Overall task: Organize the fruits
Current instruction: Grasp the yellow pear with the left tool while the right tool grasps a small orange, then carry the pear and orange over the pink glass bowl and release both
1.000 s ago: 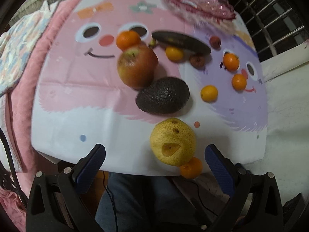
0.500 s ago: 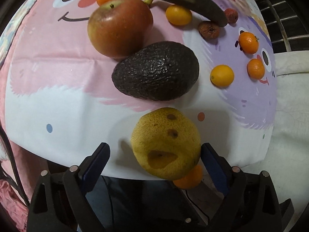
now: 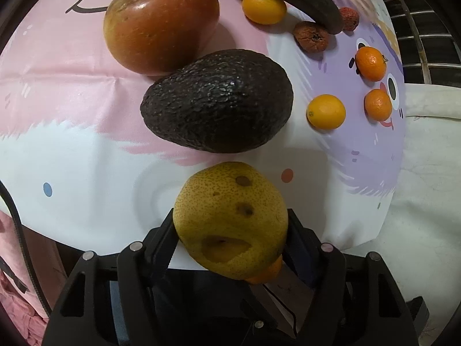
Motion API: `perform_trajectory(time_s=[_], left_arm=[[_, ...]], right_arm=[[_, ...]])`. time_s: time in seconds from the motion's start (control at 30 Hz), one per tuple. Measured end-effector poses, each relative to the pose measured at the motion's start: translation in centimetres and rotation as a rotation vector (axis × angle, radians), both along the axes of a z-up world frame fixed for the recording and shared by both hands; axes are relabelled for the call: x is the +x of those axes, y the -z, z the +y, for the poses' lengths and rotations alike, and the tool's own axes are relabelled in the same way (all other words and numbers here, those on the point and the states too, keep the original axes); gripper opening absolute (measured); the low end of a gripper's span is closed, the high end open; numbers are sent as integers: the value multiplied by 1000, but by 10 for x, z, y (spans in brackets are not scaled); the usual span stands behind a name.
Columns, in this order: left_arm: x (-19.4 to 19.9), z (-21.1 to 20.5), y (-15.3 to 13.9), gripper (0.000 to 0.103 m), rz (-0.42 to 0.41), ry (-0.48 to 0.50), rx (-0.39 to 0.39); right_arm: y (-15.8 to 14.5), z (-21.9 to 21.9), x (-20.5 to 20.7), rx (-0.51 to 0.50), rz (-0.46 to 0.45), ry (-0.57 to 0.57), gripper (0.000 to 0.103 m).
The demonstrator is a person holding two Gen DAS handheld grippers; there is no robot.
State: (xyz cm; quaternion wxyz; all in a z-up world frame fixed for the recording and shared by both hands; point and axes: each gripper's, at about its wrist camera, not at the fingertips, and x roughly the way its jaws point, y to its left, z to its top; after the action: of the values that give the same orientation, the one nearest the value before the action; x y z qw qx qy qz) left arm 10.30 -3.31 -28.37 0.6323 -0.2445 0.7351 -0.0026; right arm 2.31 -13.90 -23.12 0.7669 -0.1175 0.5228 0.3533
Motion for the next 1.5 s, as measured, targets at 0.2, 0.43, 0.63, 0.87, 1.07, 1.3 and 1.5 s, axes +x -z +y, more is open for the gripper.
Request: perform_trajectory(time_s=[0.2, 0.43, 0.63, 0.87, 1.07, 1.3, 1.5], left_arm=[[-2, 5, -10, 68, 20, 15, -25], [7, 15, -51, 68, -11, 74, -64], [32, 31, -104, 68, -106, 136, -95], [74, 58, -167, 68, -246, 228, -89], [112, 73, -201, 68, -330, 289, -65], [144, 80, -222, 68, -415, 301, -45], [183, 84, -221, 68, -468, 245, -17]], right_arm=[[-6, -7, 7, 5, 72, 29, 41], [-23, -20, 25, -14, 97, 115, 41], [-54, -21, 43, -14, 83, 219, 41], [-96, -14, 84, 21, 32, 343, 41], [-125, -5, 121, 53, -35, 429, 41], [-147, 4, 161, 101, -85, 451, 41], [-153, 3, 200, 115, -110, 460, 41]])
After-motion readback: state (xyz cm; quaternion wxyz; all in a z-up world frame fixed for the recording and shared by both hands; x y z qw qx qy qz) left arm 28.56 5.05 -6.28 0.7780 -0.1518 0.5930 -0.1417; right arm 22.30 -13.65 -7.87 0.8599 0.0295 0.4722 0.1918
